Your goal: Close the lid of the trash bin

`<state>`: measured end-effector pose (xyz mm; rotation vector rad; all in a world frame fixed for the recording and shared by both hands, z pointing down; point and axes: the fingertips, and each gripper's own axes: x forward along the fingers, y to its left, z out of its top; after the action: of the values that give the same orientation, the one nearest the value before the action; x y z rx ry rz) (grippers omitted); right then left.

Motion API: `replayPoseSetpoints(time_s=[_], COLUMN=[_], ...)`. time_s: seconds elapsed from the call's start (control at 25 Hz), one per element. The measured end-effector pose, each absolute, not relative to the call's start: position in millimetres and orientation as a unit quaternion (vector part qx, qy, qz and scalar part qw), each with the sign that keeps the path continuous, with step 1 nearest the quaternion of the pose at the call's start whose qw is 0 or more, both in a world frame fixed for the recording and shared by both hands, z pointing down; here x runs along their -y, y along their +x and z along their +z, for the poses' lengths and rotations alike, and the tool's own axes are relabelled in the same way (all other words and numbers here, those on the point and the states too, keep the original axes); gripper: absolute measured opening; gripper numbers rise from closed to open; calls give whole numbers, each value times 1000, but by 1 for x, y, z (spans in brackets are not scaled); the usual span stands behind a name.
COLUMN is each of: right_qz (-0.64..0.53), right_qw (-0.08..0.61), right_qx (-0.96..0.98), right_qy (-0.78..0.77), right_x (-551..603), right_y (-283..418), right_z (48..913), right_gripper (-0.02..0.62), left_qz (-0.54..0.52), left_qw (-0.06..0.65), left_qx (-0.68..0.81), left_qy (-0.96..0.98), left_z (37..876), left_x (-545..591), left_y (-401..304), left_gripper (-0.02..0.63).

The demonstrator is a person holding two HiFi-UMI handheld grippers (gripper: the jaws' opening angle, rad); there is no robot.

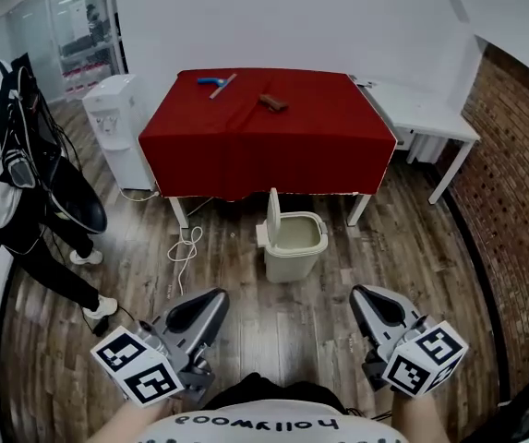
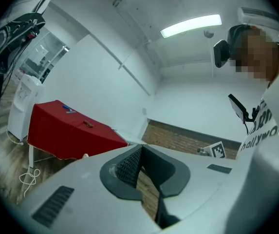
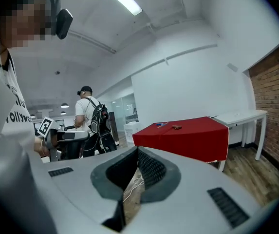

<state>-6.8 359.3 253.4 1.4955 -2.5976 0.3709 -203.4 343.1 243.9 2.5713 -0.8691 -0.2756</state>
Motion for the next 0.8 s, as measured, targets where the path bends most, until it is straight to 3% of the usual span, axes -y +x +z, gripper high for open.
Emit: replayPoseSetpoints(time_s=[0.36, 0.64, 0.8], right_qz=[158, 176, 142], right_qw=[75, 95, 149], right_qx=[860, 862, 876], right_qy=[479, 466, 437], right_x=[-326, -257, -211], right_y=[-24, 8, 29], right_z=[289, 307, 306], right_gripper=[9, 9, 9], left_qz=[-100, -87, -81], left_qw=[243, 250, 259], left_qx=[303, 325, 341], left_qy=[916, 908, 900], left_z=[272, 284, 294], left_x=[-314, -262, -225], left_y=[-210, -183, -157], left_gripper=[8, 6, 8])
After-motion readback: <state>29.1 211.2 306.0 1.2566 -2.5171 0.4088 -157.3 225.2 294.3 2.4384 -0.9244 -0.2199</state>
